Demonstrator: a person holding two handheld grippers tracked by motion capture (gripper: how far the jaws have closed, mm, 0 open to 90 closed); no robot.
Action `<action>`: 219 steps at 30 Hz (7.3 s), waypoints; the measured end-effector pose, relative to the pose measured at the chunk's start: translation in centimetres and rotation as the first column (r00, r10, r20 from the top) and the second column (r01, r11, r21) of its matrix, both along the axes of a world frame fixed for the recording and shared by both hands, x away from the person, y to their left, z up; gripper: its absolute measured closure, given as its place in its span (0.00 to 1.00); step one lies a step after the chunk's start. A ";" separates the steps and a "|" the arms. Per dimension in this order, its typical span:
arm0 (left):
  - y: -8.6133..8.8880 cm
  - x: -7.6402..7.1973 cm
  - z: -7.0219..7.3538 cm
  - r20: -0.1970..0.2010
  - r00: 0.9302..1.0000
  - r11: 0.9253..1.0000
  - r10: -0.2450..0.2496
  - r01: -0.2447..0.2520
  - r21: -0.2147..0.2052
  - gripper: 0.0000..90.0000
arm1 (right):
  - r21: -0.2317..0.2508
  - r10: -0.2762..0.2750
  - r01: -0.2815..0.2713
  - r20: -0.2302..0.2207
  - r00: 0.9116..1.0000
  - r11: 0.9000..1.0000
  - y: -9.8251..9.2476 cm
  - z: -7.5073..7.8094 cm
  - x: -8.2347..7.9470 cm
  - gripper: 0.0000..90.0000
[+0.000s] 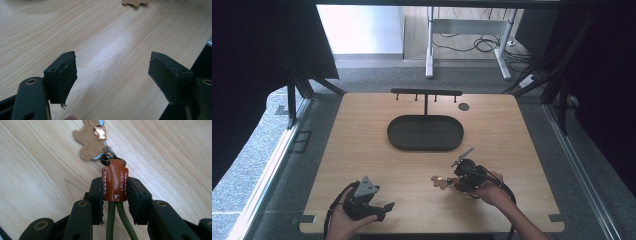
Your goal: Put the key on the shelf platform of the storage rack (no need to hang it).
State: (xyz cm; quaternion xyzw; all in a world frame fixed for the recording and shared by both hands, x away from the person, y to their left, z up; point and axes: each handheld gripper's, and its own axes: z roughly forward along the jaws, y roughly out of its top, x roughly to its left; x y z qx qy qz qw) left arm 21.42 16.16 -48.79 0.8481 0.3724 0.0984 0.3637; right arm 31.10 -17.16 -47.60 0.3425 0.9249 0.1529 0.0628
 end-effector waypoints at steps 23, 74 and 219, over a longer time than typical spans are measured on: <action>0.0 0.1 -0.2 -0.006 1.000 1.000 0.000 0.000 0.001 0.26 | 0.034 0.037 -0.039 0.054 0.998 0.999 0.1 3.7 0.0 0.75; 0.0 0.2 -0.3 -0.012 1.000 1.000 -0.004 0.004 0.002 0.26 | 0.066 0.041 -0.047 0.098 0.994 0.997 2.0 8.8 3.6 0.75; 0.3 0.4 -0.5 -0.015 1.000 1.000 -0.005 0.005 0.009 0.26 | 0.126 -0.086 0.072 0.112 0.990 0.989 4.2 3.7 17.0 0.65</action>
